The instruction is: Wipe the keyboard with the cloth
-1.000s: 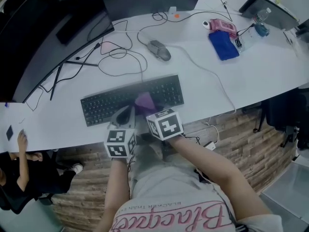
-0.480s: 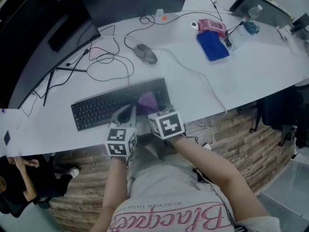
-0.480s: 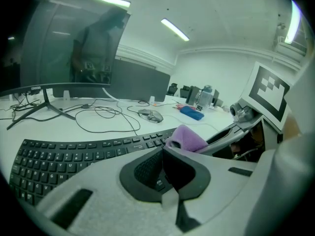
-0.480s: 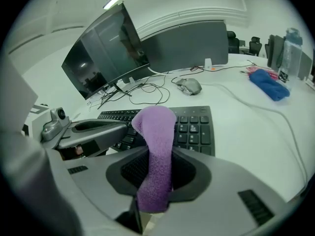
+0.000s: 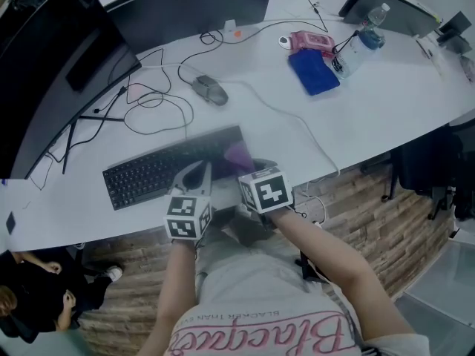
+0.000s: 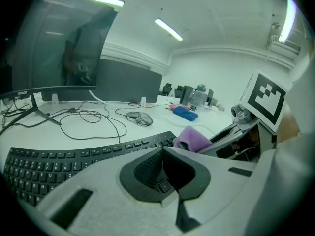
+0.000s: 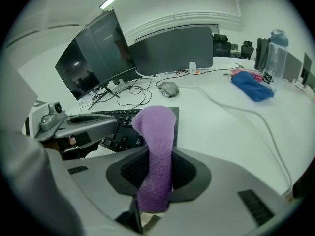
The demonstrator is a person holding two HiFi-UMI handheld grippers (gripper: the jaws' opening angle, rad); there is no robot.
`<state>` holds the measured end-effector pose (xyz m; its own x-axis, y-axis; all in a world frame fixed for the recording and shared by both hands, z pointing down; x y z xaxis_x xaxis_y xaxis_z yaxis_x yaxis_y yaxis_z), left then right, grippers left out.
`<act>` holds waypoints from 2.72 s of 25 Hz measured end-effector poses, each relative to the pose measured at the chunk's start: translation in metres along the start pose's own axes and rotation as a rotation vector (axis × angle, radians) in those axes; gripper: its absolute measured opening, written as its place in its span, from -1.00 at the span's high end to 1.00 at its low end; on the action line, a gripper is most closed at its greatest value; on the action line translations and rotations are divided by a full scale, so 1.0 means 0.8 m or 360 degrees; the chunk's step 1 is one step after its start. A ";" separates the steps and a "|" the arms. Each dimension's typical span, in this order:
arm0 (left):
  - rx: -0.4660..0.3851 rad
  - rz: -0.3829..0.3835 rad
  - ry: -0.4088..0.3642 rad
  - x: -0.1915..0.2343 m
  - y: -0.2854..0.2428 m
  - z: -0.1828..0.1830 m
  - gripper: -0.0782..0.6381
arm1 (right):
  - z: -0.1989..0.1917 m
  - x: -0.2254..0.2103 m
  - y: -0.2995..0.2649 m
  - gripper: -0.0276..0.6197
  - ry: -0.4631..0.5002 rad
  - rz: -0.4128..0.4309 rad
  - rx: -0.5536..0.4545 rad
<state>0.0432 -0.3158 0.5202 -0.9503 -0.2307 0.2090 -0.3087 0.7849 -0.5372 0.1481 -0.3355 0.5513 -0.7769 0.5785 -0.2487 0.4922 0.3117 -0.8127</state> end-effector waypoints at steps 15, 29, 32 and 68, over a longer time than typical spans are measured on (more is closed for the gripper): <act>-0.0061 0.0087 -0.0058 0.033 0.047 0.024 0.76 | 0.014 -0.052 0.034 0.63 0.0019 -0.0266 -0.0074; -0.0226 0.0256 -0.0127 0.095 0.134 0.065 0.76 | 0.100 0.047 0.077 0.63 0.0080 -0.0156 -0.0483; -0.0278 0.0271 -0.0143 0.101 0.149 0.078 0.76 | 0.122 0.089 0.088 0.63 0.0112 -0.0067 -0.0613; -0.1192 0.0438 -0.0460 0.081 0.279 0.226 0.76 | 0.225 0.293 0.194 0.64 0.0656 0.0192 -0.1652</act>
<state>-0.0944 -0.2591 0.2659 -0.9920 -0.0335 -0.1217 -0.0536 0.9847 0.1658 -0.0283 -0.2873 0.2721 -0.6074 0.7926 0.0536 0.7936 0.6024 0.0853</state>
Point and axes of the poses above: the fingertips, and each gripper's own axes: y backward along the fingers, x to its left, z out of its top, the point moved 2 cm from there along y, backward along the fingers
